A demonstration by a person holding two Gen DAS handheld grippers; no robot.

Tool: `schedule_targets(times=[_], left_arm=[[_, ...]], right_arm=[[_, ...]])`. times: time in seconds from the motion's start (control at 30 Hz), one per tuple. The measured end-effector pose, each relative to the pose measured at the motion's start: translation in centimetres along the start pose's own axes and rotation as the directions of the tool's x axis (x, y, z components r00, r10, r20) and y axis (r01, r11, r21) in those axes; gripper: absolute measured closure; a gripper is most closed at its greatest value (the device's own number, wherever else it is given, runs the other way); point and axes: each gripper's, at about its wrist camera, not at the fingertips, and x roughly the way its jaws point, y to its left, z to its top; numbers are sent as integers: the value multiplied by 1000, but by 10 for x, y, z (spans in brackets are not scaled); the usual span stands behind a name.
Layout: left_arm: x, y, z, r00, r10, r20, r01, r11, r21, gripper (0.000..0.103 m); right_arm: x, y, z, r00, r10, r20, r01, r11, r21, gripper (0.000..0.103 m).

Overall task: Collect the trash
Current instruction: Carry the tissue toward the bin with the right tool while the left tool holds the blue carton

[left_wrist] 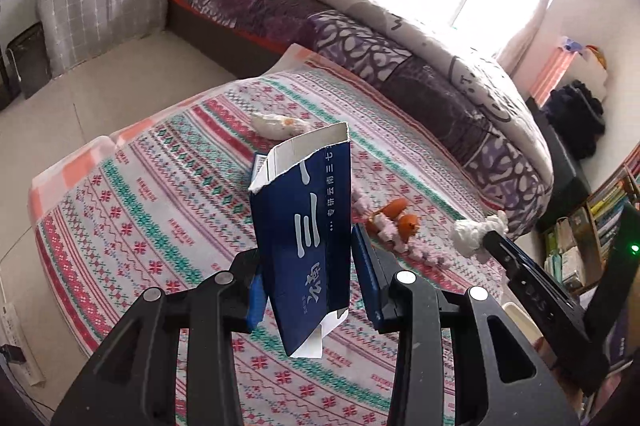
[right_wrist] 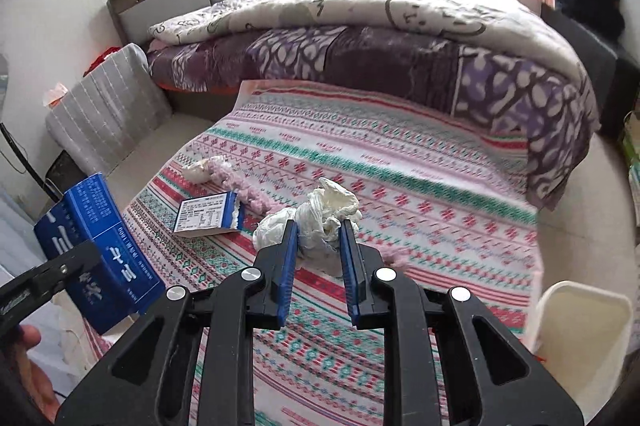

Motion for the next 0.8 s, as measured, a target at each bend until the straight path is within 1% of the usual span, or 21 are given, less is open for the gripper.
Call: schedule_targets(times=[0.17, 0.3, 0.63, 0.8], left_arm=[[2, -18, -3, 1000, -26, -1, 26, 999, 23, 65], [4, -37, -7, 999, -46, -3, 47, 998, 50, 65], [17, -90, -25, 995, -93, -29, 97, 986, 134, 65], [27, -119, -38, 991, -122, -56, 130, 976, 176, 65]], right_arm=[[-21, -18, -1, 999, -42, 18, 43, 999, -23, 83], [-35, -41, -3, 996, -89, 26, 89, 996, -21, 83], [-67, -112, -6, 980, -197, 21, 196, 979, 54, 82], [-80, -150, -11, 967, -255, -15, 256, 962, 92, 82]])
